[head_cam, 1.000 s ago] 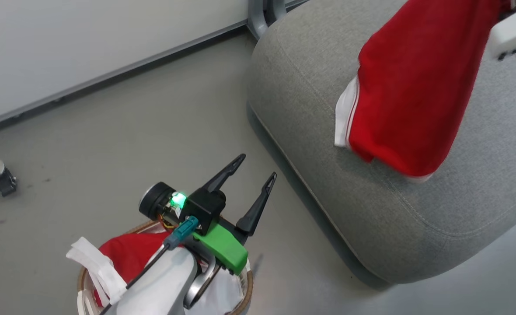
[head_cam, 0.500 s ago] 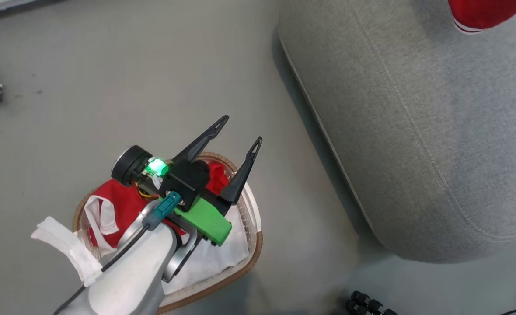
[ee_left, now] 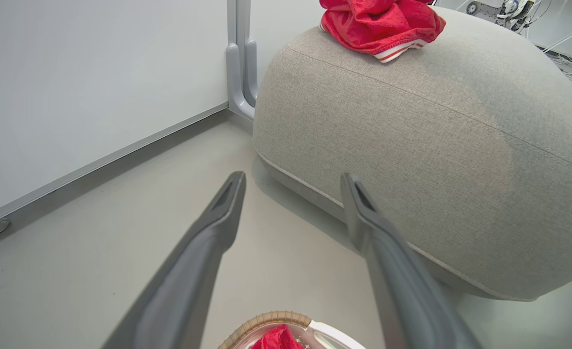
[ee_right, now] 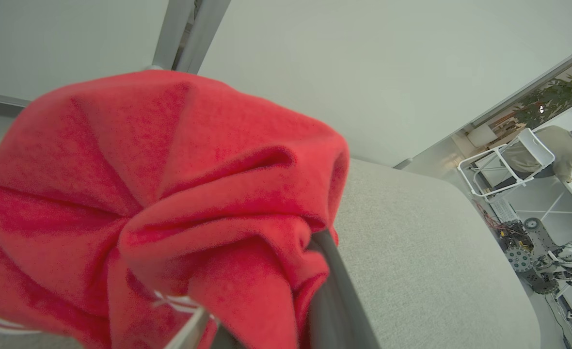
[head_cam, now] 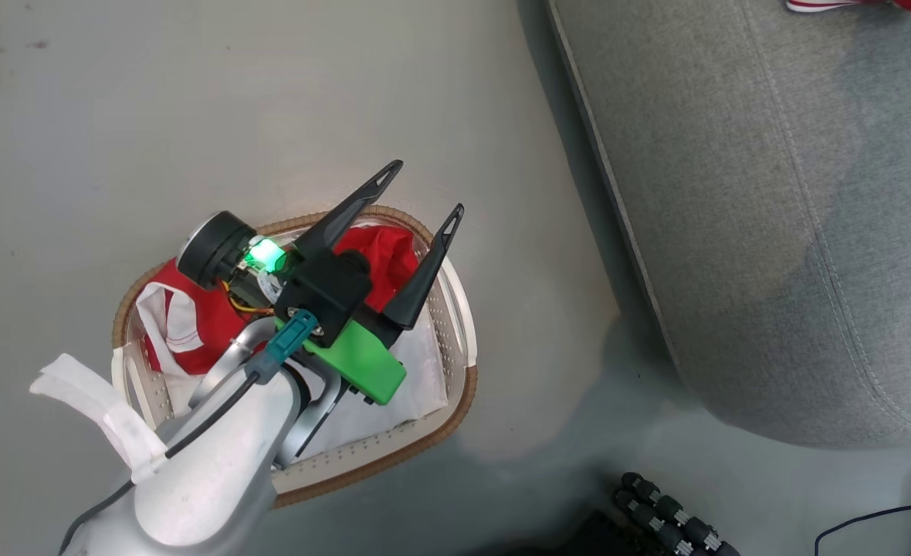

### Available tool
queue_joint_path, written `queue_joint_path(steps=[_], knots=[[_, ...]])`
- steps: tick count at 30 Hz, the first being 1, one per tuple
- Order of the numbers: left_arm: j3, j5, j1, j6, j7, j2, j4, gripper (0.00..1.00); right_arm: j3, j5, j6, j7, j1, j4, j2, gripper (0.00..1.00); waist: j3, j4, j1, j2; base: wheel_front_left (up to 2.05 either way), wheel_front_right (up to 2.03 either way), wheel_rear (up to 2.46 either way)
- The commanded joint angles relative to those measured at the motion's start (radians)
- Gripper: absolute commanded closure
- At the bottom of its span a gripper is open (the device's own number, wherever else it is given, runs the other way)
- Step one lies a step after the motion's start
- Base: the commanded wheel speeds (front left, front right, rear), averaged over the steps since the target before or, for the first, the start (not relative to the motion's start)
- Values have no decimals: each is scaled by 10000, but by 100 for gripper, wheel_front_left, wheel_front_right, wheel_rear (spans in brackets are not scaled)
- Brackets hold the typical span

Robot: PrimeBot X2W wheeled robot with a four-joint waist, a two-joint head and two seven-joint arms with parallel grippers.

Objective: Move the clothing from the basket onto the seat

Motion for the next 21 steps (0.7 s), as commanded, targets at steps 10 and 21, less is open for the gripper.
queue_joint_path(steps=[10, 21], knots=[[194, -93, 153, 305, -156, 207, 93, 0, -1005, -226, -14, -101, 1625, -628, 978, 0, 36, -97, -2, -1, 0, 0, 0], [619, -697, 629, 681, -945, -34, 636, 0, -906, 775, -14, -94, 4079, -2678, 1478, 0, -1093, 200, -2, -1, 0, 0, 0]])
